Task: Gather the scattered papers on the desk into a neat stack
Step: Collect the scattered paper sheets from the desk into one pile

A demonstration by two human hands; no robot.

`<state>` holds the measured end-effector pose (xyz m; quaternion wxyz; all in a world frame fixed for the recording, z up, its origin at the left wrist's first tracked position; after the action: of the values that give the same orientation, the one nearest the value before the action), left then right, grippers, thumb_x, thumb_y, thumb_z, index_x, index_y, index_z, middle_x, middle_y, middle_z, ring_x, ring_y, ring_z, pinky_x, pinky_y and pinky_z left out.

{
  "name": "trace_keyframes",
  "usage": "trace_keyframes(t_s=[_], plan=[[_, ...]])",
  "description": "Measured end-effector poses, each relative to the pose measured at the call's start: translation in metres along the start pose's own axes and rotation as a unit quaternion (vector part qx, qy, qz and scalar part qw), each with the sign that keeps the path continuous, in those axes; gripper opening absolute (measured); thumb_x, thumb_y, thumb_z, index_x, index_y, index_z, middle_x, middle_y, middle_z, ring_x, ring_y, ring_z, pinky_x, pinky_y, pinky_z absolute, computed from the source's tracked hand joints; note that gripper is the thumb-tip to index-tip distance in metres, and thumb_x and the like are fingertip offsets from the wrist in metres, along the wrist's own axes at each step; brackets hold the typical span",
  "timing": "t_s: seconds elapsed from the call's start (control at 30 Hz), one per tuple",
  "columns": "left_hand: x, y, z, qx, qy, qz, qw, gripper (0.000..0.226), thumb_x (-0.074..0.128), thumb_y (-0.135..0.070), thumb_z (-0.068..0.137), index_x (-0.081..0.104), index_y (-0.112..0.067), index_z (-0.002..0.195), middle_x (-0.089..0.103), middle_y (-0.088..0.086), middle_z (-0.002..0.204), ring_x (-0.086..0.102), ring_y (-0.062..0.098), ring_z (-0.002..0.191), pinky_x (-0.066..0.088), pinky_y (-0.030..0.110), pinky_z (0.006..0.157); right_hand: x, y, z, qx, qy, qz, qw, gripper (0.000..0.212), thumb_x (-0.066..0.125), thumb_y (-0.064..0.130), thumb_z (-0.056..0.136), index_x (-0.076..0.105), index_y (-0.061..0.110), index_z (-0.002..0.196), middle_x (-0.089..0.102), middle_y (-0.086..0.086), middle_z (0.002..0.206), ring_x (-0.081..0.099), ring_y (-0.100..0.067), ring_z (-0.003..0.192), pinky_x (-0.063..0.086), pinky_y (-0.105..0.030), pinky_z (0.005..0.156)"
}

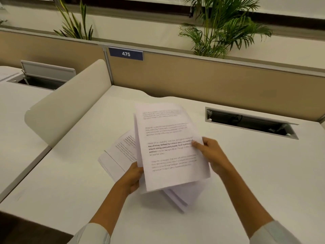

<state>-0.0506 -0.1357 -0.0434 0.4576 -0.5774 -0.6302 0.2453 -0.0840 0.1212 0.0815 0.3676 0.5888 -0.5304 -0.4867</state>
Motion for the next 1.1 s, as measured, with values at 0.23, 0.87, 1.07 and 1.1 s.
trace_keyframes(t_s=[0.23, 0.87, 1.07, 1.1], plan=[[0.008, -0.002, -0.010, 0.003, 0.024, 0.020, 1.000, 0.023, 0.070, -0.015, 0.087, 0.075, -0.021, 0.108, 0.075, 0.012, 0.111, 0.072, 0.030, 0.102, 0.061, 0.040, 0.076, 0.017, -0.071, 0.002, 0.072, 0.010, 0.074, 0.995, 0.040, 0.069, 0.021, 0.090, 0.053, 0.010, 0.125, 0.067, -0.010, 0.119, 0.068, -0.030, 0.105, 0.056, -0.052, 0.093], [0.065, -0.004, -0.003, 0.006, 0.048, 0.037, 0.998, 0.034, 0.055, -0.041, 0.094, 0.062, -0.024, 0.123, 0.070, 0.005, 0.123, 0.070, 0.026, 0.107, 0.059, 0.043, 0.087, -0.035, -0.090, -0.006, -0.011, -0.090, -0.035, 0.995, 0.020, 0.068, 0.027, 0.091, 0.070, 0.016, 0.107, 0.076, -0.005, 0.104, 0.074, -0.026, 0.088, 0.061, -0.047, 0.081], [0.079, -0.001, -0.002, 0.046, 0.019, 0.072, 0.996, 0.037, 0.065, -0.017, 0.092, 0.060, -0.013, 0.128, 0.071, 0.007, 0.122, 0.071, 0.027, 0.104, 0.056, 0.051, 0.090, -0.030, -0.098, -0.015, 0.068, 0.096, 0.131, 0.984, 0.025, 0.063, 0.020, 0.094, 0.067, 0.012, 0.117, 0.076, -0.006, 0.112, 0.073, -0.028, 0.102, 0.062, -0.036, 0.076], [0.079, 0.000, -0.002, 0.050, 0.011, 0.067, 0.996, 0.037, 0.067, -0.017, 0.090, 0.062, -0.013, 0.127, 0.072, 0.007, 0.120, 0.071, 0.027, 0.104, 0.057, 0.051, 0.090, -0.034, -0.099, -0.015, 0.071, 0.101, 0.139, 0.983, 0.025, 0.062, 0.017, 0.095, 0.066, 0.009, 0.118, 0.076, -0.008, 0.113, 0.072, -0.030, 0.103, 0.062, -0.038, 0.079]])
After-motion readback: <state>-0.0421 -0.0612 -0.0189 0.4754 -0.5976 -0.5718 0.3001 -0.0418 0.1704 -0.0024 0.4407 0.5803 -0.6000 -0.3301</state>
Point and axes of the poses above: each hand's wrist, its own z-axis towards the middle knuckle, its own x-axis out of the palm, y = z × x, the point moved 9 cm from there along z, towards the middle knuckle
